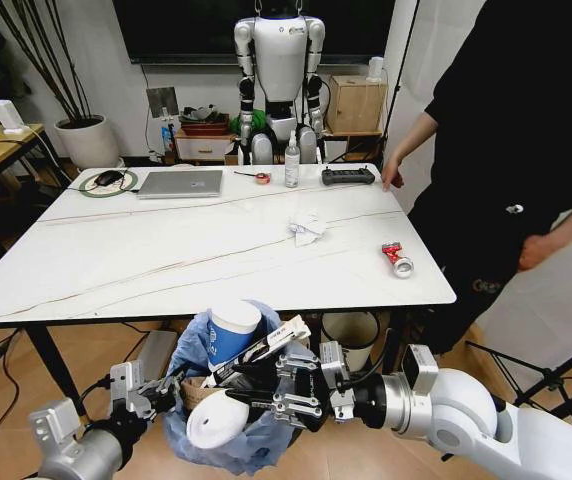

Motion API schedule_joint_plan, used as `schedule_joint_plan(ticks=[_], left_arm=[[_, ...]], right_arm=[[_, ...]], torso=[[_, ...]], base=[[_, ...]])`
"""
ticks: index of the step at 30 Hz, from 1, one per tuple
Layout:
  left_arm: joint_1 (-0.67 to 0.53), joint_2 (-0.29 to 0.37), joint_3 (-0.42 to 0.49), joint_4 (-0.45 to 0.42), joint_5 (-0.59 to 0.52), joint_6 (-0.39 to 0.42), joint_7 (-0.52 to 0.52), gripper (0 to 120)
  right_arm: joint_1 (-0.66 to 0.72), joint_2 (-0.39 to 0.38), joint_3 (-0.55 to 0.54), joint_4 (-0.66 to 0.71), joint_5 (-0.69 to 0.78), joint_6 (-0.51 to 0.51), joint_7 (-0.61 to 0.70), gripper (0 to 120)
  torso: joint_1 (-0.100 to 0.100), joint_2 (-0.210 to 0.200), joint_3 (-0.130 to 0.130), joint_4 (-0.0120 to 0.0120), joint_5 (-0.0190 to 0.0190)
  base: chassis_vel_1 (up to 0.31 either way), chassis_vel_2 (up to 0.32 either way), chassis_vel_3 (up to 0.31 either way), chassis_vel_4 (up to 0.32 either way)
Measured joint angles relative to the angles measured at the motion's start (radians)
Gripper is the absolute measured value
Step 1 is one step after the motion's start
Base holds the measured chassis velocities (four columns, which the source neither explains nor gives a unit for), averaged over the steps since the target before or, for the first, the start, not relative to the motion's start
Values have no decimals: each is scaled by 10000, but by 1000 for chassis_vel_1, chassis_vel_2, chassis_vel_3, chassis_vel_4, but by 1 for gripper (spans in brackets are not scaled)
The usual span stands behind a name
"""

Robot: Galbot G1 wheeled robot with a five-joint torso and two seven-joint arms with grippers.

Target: Pick up the trash bin and place the trash from the table into it.

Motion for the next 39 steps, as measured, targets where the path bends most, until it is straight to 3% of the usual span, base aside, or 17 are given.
schedule_joint_plan(ticks=[21,27,35,39], left_arm=[[127,91,91,119,-610,359,-644,0],[38,121,84,167,-713,504,-900,0],[34,129,53,183,-658,509,-872,0],[41,131,42,183,-593,508,-844,0]], right_arm=[[-126,58,240,-31,187,114,51,34],[-101,70,258,-99,203,191,55,53],[-102,265,399,-251,205,296,227,65],[-23,430,1037,-364,486,325,1094,84]], torso=[[0,0,0,-1,0],[0,0,0,0,-1],[0,0,0,-1,0],[0,0,0,1,1]], base=[[0,0,0,0],[0,0,0,0],[0,0,0,0],[0,0,0,0]])
